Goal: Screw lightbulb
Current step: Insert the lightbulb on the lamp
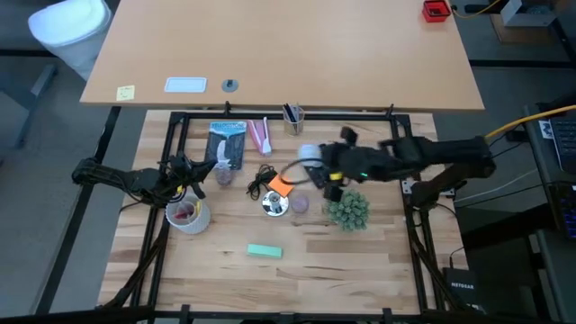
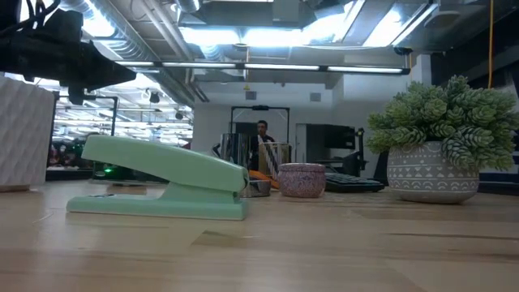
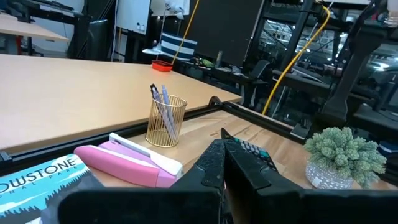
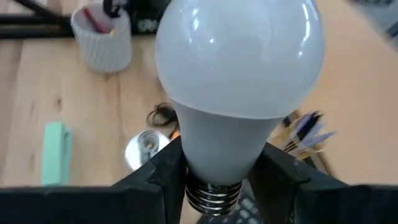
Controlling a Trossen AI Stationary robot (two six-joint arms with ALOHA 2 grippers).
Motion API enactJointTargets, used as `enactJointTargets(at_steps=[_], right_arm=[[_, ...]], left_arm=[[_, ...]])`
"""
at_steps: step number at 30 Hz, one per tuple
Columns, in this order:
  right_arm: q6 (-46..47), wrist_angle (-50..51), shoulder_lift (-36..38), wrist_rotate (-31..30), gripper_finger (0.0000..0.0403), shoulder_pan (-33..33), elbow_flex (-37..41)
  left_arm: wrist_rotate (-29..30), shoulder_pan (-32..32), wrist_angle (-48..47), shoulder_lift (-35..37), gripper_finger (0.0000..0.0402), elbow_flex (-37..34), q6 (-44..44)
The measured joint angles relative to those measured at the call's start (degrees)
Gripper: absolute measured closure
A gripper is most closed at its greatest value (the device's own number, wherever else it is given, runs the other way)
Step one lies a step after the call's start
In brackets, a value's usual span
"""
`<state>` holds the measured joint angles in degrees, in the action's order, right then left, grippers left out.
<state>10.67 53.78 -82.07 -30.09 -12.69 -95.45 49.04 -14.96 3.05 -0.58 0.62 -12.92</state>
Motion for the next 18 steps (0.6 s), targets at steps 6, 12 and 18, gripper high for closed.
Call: enactJointTargets(at_steps=[6, 12, 18], right_arm=[[-4.84, -37.70, 7.82, 3.38, 0.0251, -1.17, 28.32], [-3.33, -89.48, 4.32, 22.10, 0.0251, 4.23, 54.59], [0.78, -109.95, -7.12, 22.19, 0.0251, 8.02, 61.67]], left_arm=[[-0.02, 0.00, 0.00, 0.00, 0.0401, 0.00, -1.73], [-3.29, 0.00, 0.27, -0.02, 0.0402, -0.01, -3.65], [-5.77, 0.00, 0.73, -0.19, 0.0402, 0.00, -6.68]])
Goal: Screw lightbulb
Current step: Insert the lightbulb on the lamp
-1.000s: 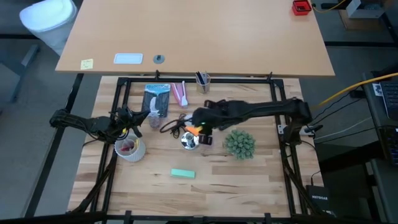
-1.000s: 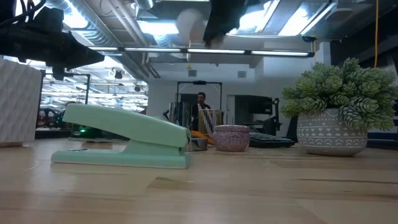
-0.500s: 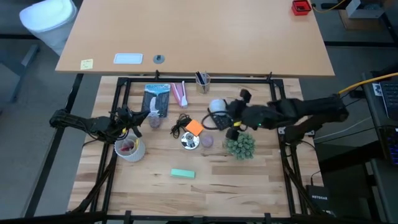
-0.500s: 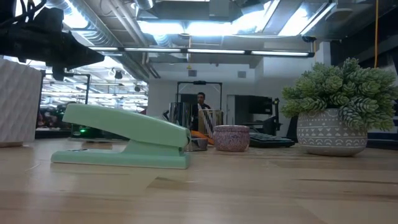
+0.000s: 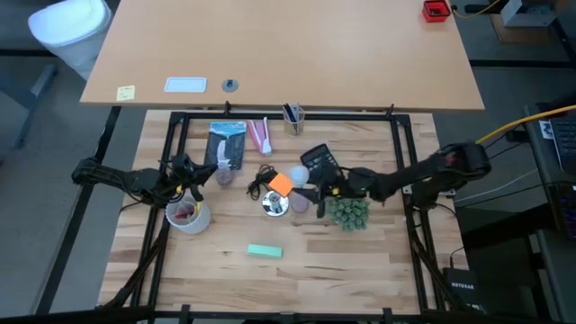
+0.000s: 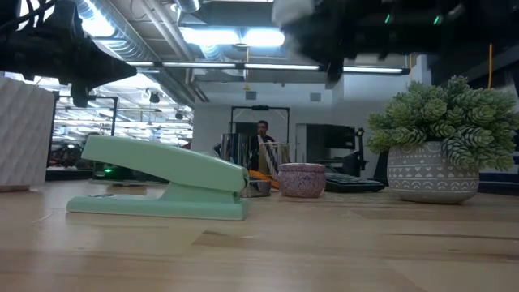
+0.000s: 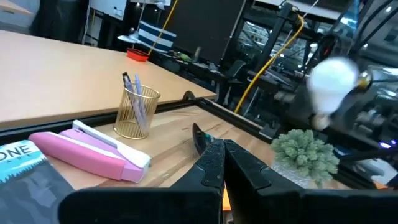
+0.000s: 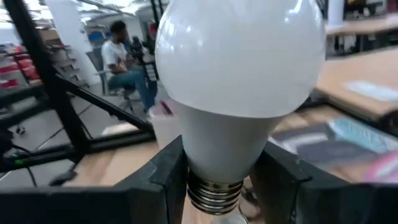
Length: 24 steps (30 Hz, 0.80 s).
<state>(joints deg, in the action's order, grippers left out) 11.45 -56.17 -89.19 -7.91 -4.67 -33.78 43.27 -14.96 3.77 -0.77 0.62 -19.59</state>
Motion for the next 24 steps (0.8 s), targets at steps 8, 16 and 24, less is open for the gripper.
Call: enactJointTargets(at_steps=[8, 16, 24], right_arm=[[0.09, -5.09, -14.39, 5.55, 0.0251, 2.93, -8.32], [-3.28, -3.86, -18.68, 7.50, 0.0251, 3.64, -12.08], [-3.35, -4.08, -22.10, 7.50, 0.0251, 3.58, -12.15]], left_arm=[[-4.55, 0.02, 8.11, -4.73, 0.0402, -0.02, -0.99], [-7.41, 0.02, 25.59, -17.15, 0.0402, -0.02, 4.78], [-8.42, 0.02, 40.82, -35.04, 0.0402, 1.49, 4.87]])
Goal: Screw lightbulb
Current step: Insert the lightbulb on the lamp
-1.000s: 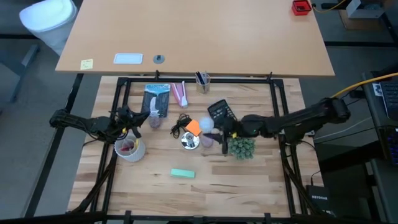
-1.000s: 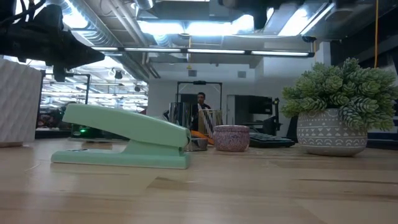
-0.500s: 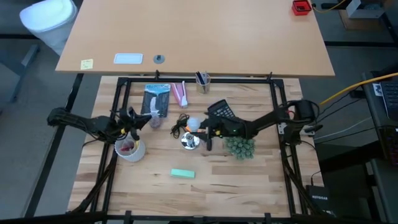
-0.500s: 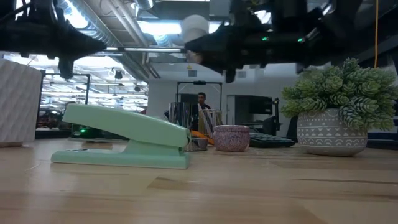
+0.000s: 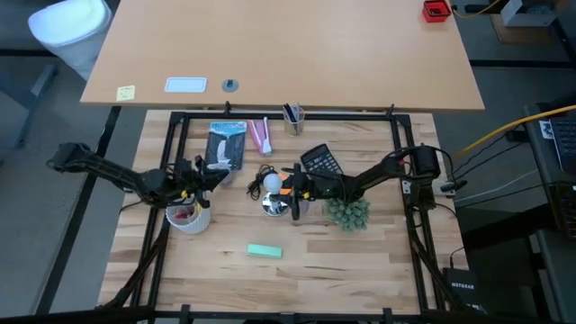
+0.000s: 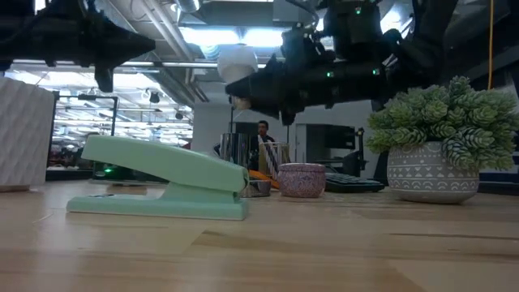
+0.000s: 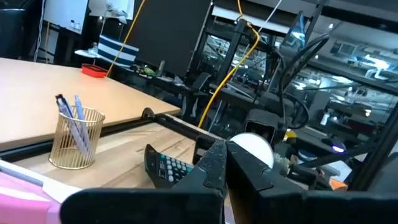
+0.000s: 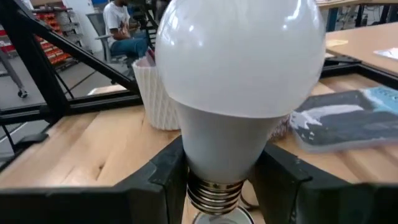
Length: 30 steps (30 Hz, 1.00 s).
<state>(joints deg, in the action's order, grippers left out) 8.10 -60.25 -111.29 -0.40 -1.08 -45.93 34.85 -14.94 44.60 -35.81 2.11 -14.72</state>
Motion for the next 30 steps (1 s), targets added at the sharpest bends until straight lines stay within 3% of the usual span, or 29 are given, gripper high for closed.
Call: enactJointTargets(at_steps=[10, 17, 24, 30], right_arm=[[-0.01, -0.57, -2.38, 0.80, 0.0251, -0.02, 0.00], [-1.06, 4.61, -2.44, 1.55, 0.0251, -0.07, 0.00], [-2.36, 5.71, -2.44, 1.55, 0.0251, -0.09, -0.02], [-2.60, 5.80, -2.44, 1.55, 0.0251, -0.09, -0.02]], left_arm=[[0.02, 0.04, 1.10, -21.37, 0.0402, 12.71, 3.13], [0.00, 1.65, 0.87, -32.99, 0.0402, 19.39, 3.15], [0.01, 3.38, 0.64, -40.92, 0.0402, 23.66, 2.89], [0.00, 3.37, 0.55, -43.21, 0.0402, 25.75, 3.96]])
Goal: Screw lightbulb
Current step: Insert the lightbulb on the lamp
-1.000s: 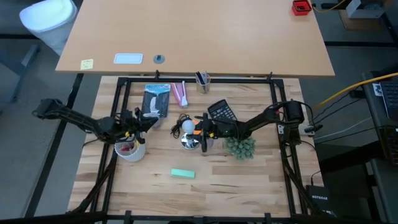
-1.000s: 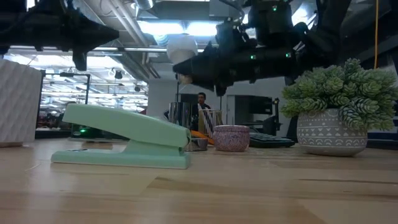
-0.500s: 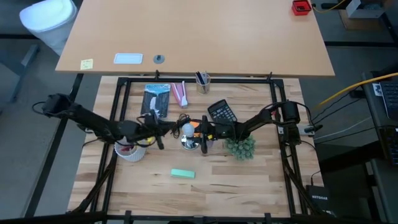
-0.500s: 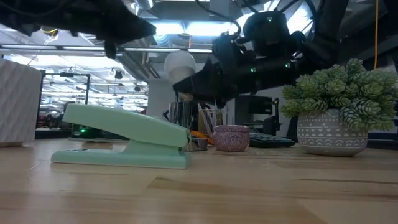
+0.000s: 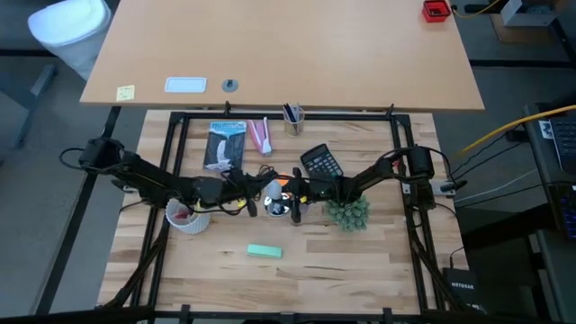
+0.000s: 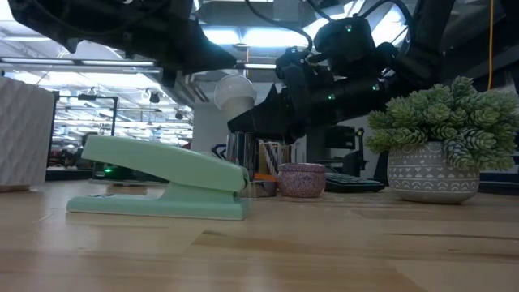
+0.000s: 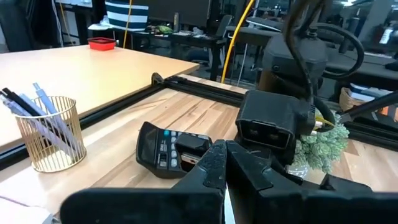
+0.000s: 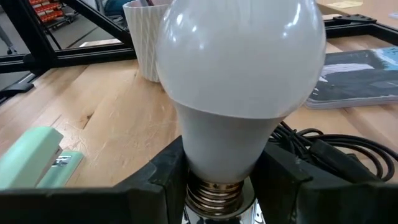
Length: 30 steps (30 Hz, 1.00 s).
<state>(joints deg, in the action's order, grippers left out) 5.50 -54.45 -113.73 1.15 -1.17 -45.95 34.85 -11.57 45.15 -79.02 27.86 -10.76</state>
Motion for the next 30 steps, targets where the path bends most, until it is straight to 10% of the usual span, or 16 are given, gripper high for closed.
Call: enactJointTargets(at_steps=[30], right_arm=[[-1.40, 0.17, 0.00, -0.02, 0.0251, 0.02, 0.03]], left_arm=[[0.07, -0.38, -21.36, 8.31, 0.0402, 0.00, -5.96]])
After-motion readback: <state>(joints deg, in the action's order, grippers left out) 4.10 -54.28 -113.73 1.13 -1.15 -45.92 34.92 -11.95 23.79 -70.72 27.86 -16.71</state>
